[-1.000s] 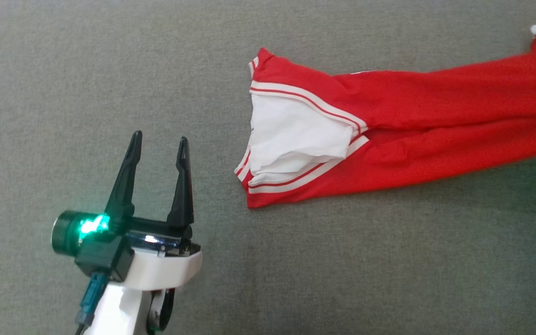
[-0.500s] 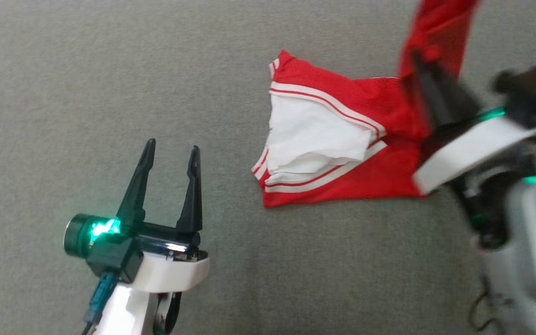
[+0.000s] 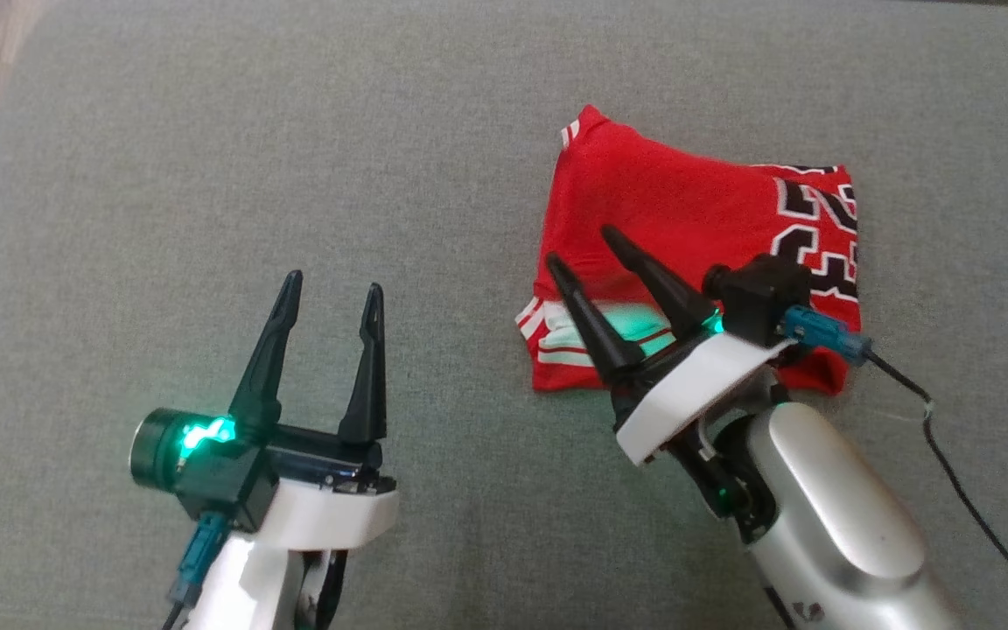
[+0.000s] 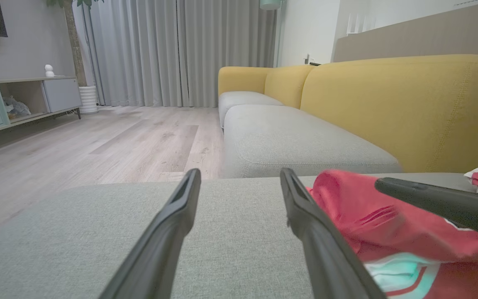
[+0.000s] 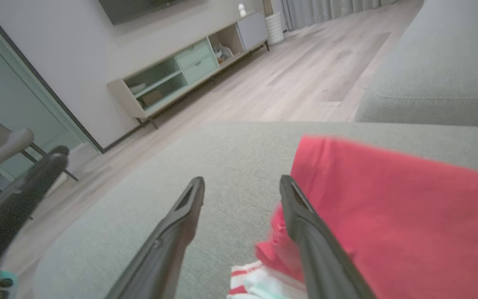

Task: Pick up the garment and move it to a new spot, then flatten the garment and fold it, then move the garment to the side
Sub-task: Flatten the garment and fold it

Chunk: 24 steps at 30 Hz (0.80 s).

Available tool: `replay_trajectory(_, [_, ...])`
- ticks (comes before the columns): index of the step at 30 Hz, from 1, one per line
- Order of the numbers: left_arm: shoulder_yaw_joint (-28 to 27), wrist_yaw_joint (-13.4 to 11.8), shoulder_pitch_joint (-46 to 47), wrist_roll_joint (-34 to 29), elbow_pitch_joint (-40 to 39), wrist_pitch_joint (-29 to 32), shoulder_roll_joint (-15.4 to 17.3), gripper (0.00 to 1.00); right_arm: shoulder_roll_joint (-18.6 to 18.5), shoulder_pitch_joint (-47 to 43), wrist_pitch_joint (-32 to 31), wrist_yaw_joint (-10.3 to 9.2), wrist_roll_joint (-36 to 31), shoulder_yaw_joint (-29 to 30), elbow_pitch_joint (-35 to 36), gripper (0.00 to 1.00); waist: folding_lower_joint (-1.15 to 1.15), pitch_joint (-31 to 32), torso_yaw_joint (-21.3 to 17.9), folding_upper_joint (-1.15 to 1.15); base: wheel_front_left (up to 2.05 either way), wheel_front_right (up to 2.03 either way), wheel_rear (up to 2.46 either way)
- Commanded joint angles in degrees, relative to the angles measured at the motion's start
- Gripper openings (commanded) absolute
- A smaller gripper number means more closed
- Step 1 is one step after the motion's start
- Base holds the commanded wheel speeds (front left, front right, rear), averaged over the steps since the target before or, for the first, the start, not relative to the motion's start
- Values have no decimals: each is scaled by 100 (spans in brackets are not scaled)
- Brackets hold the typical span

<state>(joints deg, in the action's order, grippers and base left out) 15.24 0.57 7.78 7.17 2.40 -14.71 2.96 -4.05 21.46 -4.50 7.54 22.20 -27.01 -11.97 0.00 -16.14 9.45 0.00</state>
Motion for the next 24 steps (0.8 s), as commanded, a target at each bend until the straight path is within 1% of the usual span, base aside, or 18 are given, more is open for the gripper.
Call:
replay_trajectory(1, [-168, -16, 37, 34, -153, -29, -5, 100, 114, 88, 182, -5, 135, -140, 183, 100, 0, 71, -11, 0, 0, 0, 0])
replay_trajectory(5, [-224, -59, -103, 58, -111, -29, -6, 100, 116, 15, 747, -5, 203, 76, 227, 100, 0, 301, -87, 0, 0, 0, 0])
replay_trajectory(9, [-290, -140, -256, 188, -158, -29, -7, 100, 109, -347, 1312, -5, 47, 684, 369, 100, 0, 588, -198, 0, 0, 0, 0])
replay_trajectory(10, [-315, -162, -294, 200, -183, -29, -7, 100, 83, -483, 1425, -5, 43, 875, 390, 100, 0, 657, -227, 0, 0, 0, 0])
replay_trajectory(13, [-400, -217, -439, 270, -253, -29, -7, 100, -166, -872, 1682, -5, -49, 1299, 458, 100, 0, 863, -316, 0, 0, 0, 0])
replay_trajectory(16, [-523, -284, -666, 332, -308, -29, -8, 100, -461, -1230, 1860, -5, -37, 1477, 435, 100, 0, 1098, -439, 0, 0, 0, 0])
replay_trajectory(18, [-612, -304, -866, 356, -334, -29, -8, 100, -635, -1444, 1924, -5, -148, 1561, 349, 100, 0, 1266, -536, 0, 0, 0, 0])
replay_trajectory(20, [-681, -311, -1085, 371, -367, -29, -8, 100, -653, -1646, 1943, -5, -200, 1685, 340, 100, 0, 1437, -615, 0, 0, 0, 0])
replay_trajectory(22, [-721, -293, -1304, 364, -383, -29, -8, 100, -688, -1881, 1946, -5, -387, 1722, 398, 100, 0, 1585, -665, 0, 0, 0, 0])
replay_trajectory(24, [-752, -263, -1484, 349, -383, -29, -8, 100, -650, -2109, 1947, -5, -524, 1765, 403, 100, 0, 1692, -698, 0, 0, 0, 0])
